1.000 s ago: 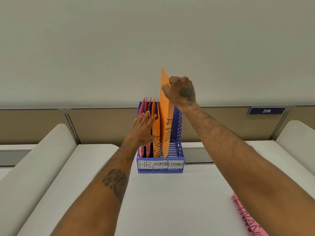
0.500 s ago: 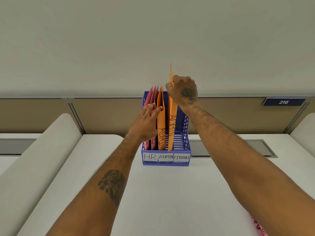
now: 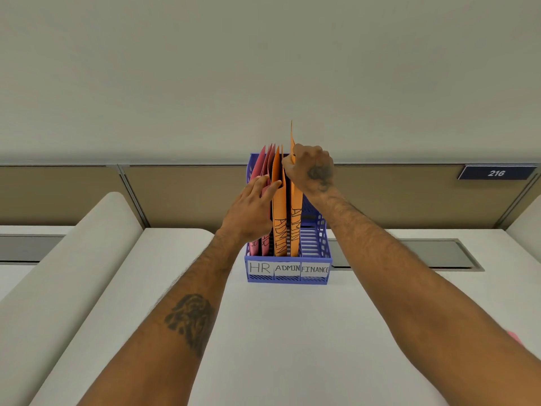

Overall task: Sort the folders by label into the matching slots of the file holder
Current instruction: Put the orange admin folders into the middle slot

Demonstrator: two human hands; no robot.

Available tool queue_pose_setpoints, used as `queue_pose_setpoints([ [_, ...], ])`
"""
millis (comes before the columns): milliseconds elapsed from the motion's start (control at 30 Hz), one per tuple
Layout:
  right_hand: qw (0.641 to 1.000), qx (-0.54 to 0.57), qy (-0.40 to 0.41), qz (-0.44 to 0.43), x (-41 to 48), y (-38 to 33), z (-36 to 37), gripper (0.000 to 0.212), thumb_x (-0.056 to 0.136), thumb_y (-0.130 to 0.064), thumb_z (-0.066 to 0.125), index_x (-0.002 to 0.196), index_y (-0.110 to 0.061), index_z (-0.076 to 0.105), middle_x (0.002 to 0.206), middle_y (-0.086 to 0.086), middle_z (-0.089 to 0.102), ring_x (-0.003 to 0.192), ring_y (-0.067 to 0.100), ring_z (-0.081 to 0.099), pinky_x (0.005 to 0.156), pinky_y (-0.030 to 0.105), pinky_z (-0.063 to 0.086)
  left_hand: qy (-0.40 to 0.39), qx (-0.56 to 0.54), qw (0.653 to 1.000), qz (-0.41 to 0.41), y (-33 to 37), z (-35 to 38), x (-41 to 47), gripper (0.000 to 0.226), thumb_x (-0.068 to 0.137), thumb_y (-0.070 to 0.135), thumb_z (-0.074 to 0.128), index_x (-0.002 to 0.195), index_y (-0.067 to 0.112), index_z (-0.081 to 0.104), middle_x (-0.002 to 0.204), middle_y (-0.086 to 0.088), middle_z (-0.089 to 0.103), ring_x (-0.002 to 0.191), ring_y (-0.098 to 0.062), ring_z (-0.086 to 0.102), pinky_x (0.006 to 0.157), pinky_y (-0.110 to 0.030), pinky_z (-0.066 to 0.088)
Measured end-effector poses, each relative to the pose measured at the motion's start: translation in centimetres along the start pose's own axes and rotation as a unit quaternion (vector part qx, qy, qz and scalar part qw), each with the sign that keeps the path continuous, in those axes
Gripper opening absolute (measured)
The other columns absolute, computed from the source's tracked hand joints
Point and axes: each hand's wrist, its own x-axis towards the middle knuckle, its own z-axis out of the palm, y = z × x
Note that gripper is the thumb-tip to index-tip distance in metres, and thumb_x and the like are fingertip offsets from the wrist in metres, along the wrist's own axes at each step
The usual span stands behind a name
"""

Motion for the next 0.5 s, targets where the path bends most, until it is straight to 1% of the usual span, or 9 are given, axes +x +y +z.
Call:
queue_pose_setpoints([
  [100,0.999,-0.005,-0.049,0.02,-0.9,0.1,0.7,0.031,0.097,-0.026,0.05,0.095,-0.004,0.07,0.08,0.012,0.072,0.069,0.026,0.069,0.06,0.026,0.048,0.0,-0.005,1.0,0.001,-0.2,-0.1,-0.1,0.092,0.082,0.027,0.069,0.156,0.026,0.015,0.163,-0.005,0.01,0.152,-0.025,0.003,0.119,-0.046,0.017],
  [200,0.993,0.008,-0.09,0.073,-1.7,0.2,1.4,0.037,0.1,-0.031,0.045,0.089,-0.006,0.07,0.078,0.009,0.068,0.07,0.024,0.067,0.057,0.025,0.044,-0.001,-0.006,1.0,0.002,-0.2,-0.2,-0.2,0.092,0.081,0.027,0.069,0.156,0.026,0.015,0.163,-0.005,0.01,0.151,-0.025,0.003,0.119,-0.046,0.018],
  [267,0.985,0.017,-0.125,0.114,-2.1,0.4,1.9,0.04,0.101,-0.034,0.042,0.091,-0.006,0.07,0.081,0.01,0.067,0.07,0.022,0.065,0.057,0.026,0.043,-0.002,-0.008,1.0,0.002,-0.3,-0.3,-0.4,0.091,0.082,0.028,0.068,0.156,0.025,0.015,0.163,-0.006,0.011,0.151,-0.025,0.003,0.119,-0.046,0.018],
  [367,0.974,0.027,-0.165,0.156,-2.4,0.8,2.5,0.039,0.1,-0.035,0.042,0.093,-0.007,0.068,0.087,0.01,0.068,0.069,0.019,0.06,0.057,0.027,0.042,-0.007,-0.008,1.0,0.001,-0.3,-0.5,-0.4,0.092,0.082,0.028,0.068,0.156,0.025,0.014,0.163,-0.006,0.01,0.151,-0.026,0.003,0.118,-0.048,0.02],
  [433,0.969,0.026,-0.182,0.164,-2.4,0.8,2.6,0.043,0.1,-0.041,0.043,0.095,-0.007,0.068,0.088,0.009,0.066,0.074,0.021,0.062,0.06,0.028,0.043,-0.009,-0.006,1.0,0.0,-0.3,-0.5,-0.4,0.093,0.082,0.027,0.069,0.156,0.025,0.014,0.163,-0.006,0.01,0.151,-0.025,0.003,0.118,-0.048,0.021],
  [500,0.965,0.031,-0.19,0.176,-2.2,0.8,2.6,0.051,0.098,-0.053,0.042,0.09,-0.009,0.066,0.082,0.006,0.062,0.074,0.02,0.062,0.06,0.028,0.042,-0.011,-0.005,1.0,-0.002,-0.2,-0.6,-0.4,0.094,0.082,0.025,0.069,0.157,0.026,0.013,0.164,-0.005,0.008,0.152,-0.025,0.002,0.118,-0.048,0.02],
])
